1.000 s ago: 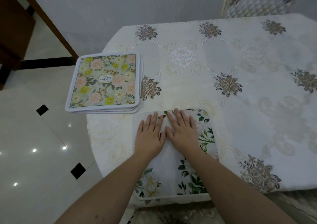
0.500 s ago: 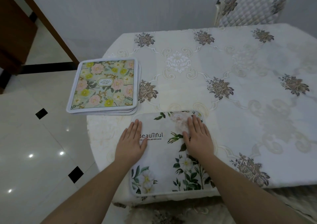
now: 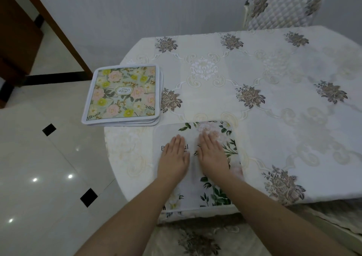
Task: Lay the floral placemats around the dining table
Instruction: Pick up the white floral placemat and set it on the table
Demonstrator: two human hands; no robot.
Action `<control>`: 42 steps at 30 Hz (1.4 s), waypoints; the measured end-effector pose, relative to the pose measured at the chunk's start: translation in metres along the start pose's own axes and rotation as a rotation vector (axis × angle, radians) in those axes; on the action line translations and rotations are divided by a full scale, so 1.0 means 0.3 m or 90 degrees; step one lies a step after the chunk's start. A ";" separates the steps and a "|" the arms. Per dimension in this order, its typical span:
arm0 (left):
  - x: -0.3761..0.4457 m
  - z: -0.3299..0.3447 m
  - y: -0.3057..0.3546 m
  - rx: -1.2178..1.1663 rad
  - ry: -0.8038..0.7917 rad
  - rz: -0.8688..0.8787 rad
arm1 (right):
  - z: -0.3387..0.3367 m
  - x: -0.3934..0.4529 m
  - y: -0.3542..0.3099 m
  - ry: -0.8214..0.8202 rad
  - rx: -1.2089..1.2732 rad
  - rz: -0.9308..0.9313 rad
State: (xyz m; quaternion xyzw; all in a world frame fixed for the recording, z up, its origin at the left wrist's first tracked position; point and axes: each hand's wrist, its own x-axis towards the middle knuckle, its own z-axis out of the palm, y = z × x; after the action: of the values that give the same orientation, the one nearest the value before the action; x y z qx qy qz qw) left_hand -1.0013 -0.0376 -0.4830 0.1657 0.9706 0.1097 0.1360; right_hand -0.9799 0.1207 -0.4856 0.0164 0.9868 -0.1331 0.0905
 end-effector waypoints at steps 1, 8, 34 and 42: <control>-0.018 0.026 0.025 0.001 -0.002 0.014 | 0.022 -0.018 -0.030 -0.004 -0.005 -0.012; -0.145 0.145 -0.006 0.040 0.046 0.065 | 0.107 -0.118 -0.023 0.035 -0.030 -0.007; -0.271 0.144 -0.097 0.056 0.037 0.085 | 0.089 -0.291 0.159 0.065 -0.051 0.045; -0.377 0.141 -0.183 0.042 0.026 0.063 | 0.076 -0.353 0.240 0.051 -0.035 0.067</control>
State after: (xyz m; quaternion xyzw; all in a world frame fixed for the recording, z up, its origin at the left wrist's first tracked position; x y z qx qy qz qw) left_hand -0.9019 -0.1210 -0.5111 0.2156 0.9669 0.0877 0.1050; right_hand -0.8678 0.1831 -0.5065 0.0714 0.9907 -0.1002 0.0582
